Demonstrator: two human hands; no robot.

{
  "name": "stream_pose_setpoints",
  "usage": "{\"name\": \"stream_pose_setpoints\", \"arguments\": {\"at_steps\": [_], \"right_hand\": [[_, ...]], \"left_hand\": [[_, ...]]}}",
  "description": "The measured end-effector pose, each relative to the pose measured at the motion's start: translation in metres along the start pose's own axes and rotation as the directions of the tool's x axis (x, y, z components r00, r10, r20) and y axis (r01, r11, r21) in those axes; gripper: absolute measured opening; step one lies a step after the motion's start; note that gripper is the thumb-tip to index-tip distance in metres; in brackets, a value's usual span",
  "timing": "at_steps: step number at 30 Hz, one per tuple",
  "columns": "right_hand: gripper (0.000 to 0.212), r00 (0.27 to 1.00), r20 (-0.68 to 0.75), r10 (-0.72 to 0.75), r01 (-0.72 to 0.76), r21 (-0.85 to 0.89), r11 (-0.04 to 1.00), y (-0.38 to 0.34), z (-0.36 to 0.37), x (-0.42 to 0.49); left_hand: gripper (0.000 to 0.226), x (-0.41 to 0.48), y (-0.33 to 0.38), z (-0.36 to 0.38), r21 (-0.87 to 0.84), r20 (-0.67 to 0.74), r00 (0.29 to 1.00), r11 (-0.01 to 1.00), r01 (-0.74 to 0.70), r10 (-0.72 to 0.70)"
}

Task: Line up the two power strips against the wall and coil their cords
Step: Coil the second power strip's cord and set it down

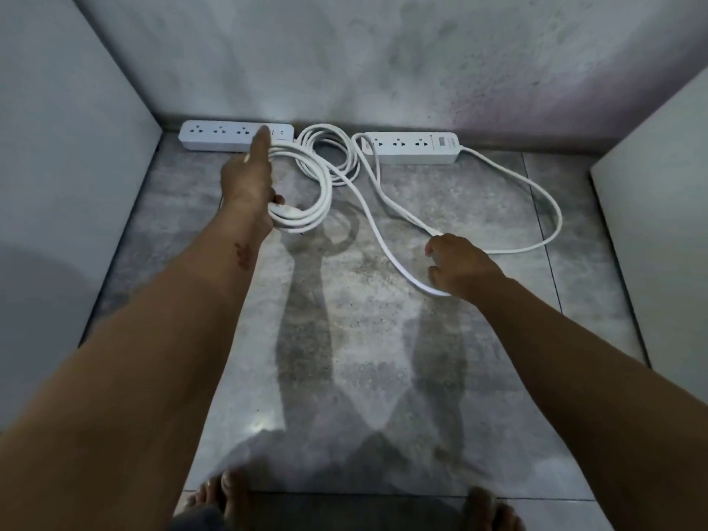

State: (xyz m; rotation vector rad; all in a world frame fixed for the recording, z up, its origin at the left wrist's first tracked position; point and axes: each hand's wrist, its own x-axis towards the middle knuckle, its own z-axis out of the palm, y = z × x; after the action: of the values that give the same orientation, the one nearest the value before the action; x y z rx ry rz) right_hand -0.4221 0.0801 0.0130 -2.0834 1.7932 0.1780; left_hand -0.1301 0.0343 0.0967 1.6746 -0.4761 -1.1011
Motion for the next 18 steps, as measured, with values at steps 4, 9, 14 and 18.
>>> {"name": "stream_pose_setpoints", "arguments": {"at_steps": [4,9,14,18], "right_hand": [[0.025,0.963,-0.265,-0.052,0.059,0.015,0.998,-0.024,-0.012,-0.001],[0.056,0.987,-0.146,0.070,0.058,0.721,0.690,-0.076,-0.047,-0.004],[0.054,0.994,-0.057,0.091,-0.017,0.752,0.659,-0.083,-0.046,0.009],[0.061,0.921,-0.356,0.160,0.111,0.633,0.766,-0.082,-0.049,0.022]], "left_hand": [[0.037,-0.014,-0.011,0.004,0.155,0.317,0.944,0.987,0.039,-0.087],[0.038,-0.029,-0.019,0.019,0.141,0.443,0.888,0.988,0.068,-0.124],[0.039,-0.028,-0.016,0.018,0.093,0.492,0.864,0.993,0.071,-0.108],[0.039,-0.031,-0.013,0.015,0.171,0.570,0.815,0.985,0.010,-0.108]]}}
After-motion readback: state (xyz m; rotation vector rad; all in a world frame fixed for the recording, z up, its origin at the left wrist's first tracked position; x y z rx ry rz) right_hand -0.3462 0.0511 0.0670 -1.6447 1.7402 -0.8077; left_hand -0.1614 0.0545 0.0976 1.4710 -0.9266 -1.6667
